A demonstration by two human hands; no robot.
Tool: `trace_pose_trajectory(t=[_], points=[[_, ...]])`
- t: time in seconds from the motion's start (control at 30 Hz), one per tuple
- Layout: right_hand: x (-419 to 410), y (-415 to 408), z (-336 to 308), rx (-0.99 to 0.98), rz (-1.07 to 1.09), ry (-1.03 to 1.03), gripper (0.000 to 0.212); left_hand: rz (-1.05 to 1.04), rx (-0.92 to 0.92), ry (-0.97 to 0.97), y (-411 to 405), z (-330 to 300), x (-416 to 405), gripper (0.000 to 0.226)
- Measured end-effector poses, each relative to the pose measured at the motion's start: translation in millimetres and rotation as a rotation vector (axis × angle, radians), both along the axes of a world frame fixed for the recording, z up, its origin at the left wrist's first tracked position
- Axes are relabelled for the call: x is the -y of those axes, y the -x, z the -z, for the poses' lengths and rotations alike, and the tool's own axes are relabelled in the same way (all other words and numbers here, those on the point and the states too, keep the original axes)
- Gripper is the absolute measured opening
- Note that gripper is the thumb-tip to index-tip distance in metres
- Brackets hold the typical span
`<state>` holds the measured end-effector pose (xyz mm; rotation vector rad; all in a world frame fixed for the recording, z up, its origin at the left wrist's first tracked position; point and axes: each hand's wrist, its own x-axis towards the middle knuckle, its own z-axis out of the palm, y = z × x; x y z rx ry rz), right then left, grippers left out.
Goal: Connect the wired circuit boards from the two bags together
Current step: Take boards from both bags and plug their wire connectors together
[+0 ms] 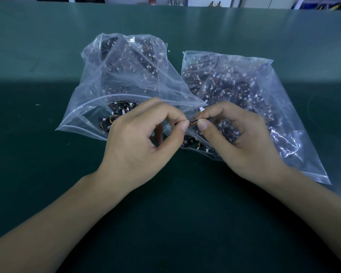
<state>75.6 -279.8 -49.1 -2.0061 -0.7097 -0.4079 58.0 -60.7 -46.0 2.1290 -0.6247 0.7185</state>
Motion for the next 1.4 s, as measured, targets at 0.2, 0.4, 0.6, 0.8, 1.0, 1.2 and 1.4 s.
trace_pose_trajectory(t=[0.2, 0.4, 0.6, 0.8, 1.0, 1.2, 1.4], points=[[-0.6, 0.8, -1.4, -0.011, -0.013, -0.017, 0.012, -0.009, 0.016, -0.008, -0.2, 0.4, -0.9, 0.012], [1.0, -0.6, -2.0, 0.007, -0.009, -0.005, 0.013, -0.02, 0.021, -0.015, -2.2, 2.3, -2.7, 0.01], [0.9, -3.4, 3.0, 0.087, 0.004, 0.173, 0.041, -0.041, 0.058, -0.001, -5.4, 1.7, -7.3, 0.008], [5.6, -7.2, 4.1, 0.059, 0.057, 0.06, 0.038, 0.071, 0.103, -0.003, -2.5, -4.4, -10.3, 0.002], [5.2, -4.5, 3.1, 0.067, 0.054, -0.01, 0.039, 0.048, 0.022, -0.193, -6.2, 1.3, -11.1, 0.01], [4.3, -4.7, 3.8, 0.098, 0.015, 0.008, 0.032, -0.19, 0.205, -0.442, -6.8, -0.5, -1.3, 0.016], [3.4, -3.8, 3.0, 0.115, 0.004, 0.037, 0.03, -0.143, 0.168, -0.599, -5.6, 0.9, 3.6, 0.029]])
